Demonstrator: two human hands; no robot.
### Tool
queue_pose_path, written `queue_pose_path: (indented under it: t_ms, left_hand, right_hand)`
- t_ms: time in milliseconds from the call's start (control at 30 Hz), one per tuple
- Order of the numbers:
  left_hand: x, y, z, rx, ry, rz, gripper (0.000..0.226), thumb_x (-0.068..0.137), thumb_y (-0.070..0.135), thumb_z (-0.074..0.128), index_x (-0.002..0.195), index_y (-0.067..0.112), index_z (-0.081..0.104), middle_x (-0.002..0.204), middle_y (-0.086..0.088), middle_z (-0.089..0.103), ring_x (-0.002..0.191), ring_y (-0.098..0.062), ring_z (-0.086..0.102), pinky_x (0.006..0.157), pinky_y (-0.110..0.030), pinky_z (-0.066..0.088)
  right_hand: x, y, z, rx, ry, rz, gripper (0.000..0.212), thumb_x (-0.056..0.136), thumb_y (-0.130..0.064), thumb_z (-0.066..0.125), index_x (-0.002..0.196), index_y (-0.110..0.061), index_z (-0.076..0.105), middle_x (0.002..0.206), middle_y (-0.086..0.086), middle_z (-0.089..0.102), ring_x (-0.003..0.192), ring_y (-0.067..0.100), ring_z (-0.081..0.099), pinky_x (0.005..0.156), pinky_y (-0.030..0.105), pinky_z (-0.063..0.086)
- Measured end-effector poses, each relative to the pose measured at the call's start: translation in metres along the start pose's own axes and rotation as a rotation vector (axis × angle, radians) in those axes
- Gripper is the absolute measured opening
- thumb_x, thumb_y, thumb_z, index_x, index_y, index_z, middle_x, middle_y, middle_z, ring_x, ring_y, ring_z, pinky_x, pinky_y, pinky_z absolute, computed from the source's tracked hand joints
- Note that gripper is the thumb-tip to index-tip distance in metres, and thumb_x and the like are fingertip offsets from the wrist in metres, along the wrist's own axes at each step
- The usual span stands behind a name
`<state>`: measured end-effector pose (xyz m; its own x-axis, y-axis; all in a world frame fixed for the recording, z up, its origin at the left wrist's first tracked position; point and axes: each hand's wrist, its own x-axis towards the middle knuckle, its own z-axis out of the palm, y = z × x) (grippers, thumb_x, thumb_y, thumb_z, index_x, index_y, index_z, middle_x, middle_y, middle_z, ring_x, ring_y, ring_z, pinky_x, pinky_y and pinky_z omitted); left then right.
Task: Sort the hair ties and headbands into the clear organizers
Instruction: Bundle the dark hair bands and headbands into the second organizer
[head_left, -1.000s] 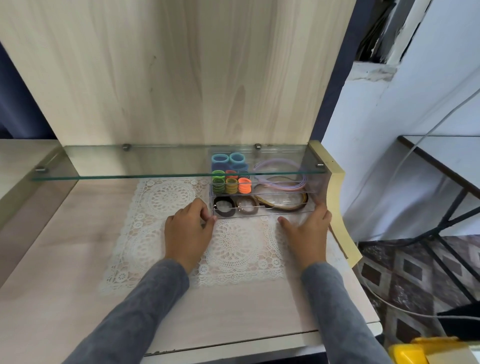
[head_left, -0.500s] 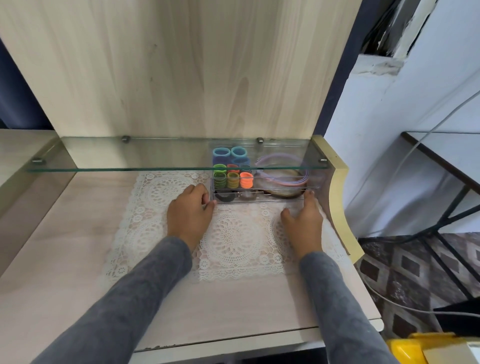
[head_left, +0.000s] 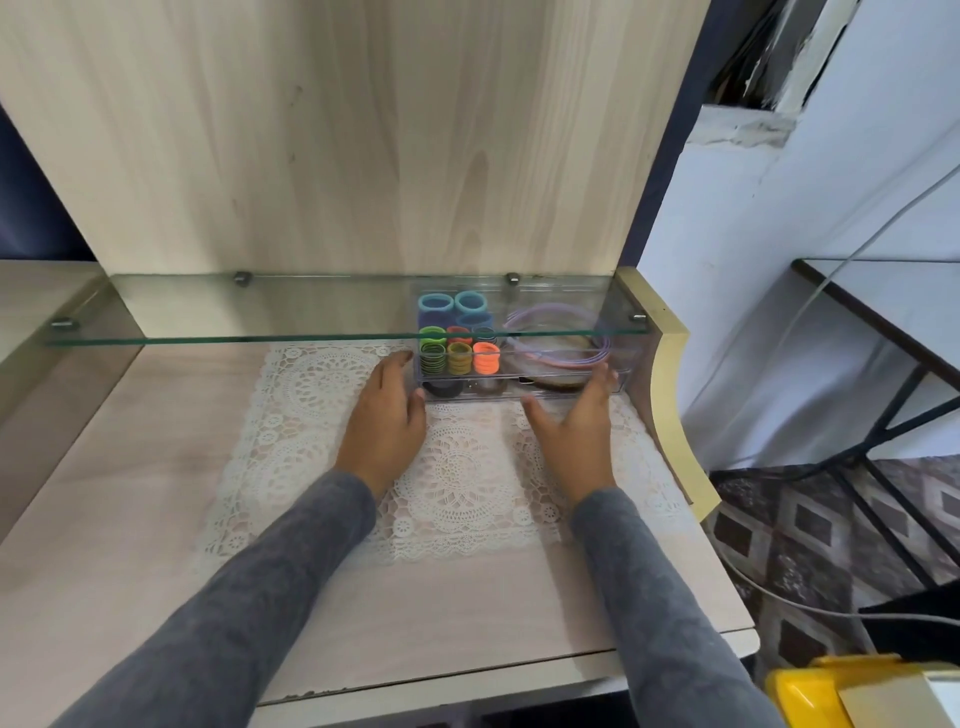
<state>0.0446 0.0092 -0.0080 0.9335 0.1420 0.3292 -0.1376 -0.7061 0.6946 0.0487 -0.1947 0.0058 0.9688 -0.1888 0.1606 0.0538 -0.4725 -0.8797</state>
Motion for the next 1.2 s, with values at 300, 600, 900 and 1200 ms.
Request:
queue_pose_path:
  t_ms: [300, 600, 900, 1200]
  left_hand:
    - [0.004, 0.019, 0.010, -0.263, -0.058, -0.116, 0.063, 0.102, 0.003, 0.041, 0.158, 0.021, 0.019, 0.130, 0.001, 0.057, 0.112, -0.010, 0.053, 0.091, -0.017, 0.039]
    - [0.001, 0.021, 0.007, -0.237, -0.027, -0.095, 0.054, 0.101, -0.002, 0.040, 0.150, 0.021, 0.038, 0.115, 0.010, 0.055, 0.095, 0.000, 0.053, 0.079, 0.001, 0.040]
    - [0.005, 0.021, 0.017, -0.213, -0.009, -0.096, 0.054, 0.100, -0.001, 0.044, 0.150, 0.019, 0.039, 0.114, 0.006, 0.059, 0.100, -0.010, 0.057, 0.071, 0.003, 0.036]
    - [0.011, 0.012, 0.020, -0.205, 0.027, -0.102, 0.052, 0.098, -0.003, 0.047, 0.147, 0.016, 0.046, 0.117, 0.000, 0.066, 0.102, -0.011, 0.058, 0.073, 0.006, 0.034]
  right_hand:
    - [0.012, -0.016, 0.030, -0.006, -0.057, -0.012, 0.125, 0.081, -0.029, 0.076, 0.146, -0.011, -0.029, 0.149, 0.012, -0.042, 0.141, 0.024, -0.028, 0.113, 0.033, -0.003]
    - [0.014, -0.015, 0.031, 0.032, -0.035, -0.028, 0.122, 0.083, -0.027, 0.074, 0.145, -0.012, -0.030, 0.149, 0.010, -0.043, 0.132, 0.012, -0.034, 0.108, 0.028, -0.003]
    - [0.015, -0.010, 0.025, 0.019, -0.013, -0.058, 0.120, 0.084, -0.026, 0.074, 0.146, -0.010, -0.028, 0.150, 0.012, -0.040, 0.135, 0.013, -0.032, 0.106, 0.023, -0.002]
    - [0.020, -0.013, 0.040, 0.033, 0.075, -0.017, 0.117, 0.085, -0.023, 0.071, 0.145, -0.010, -0.029, 0.149, 0.012, -0.041, 0.144, 0.032, -0.021, 0.115, 0.036, 0.008]
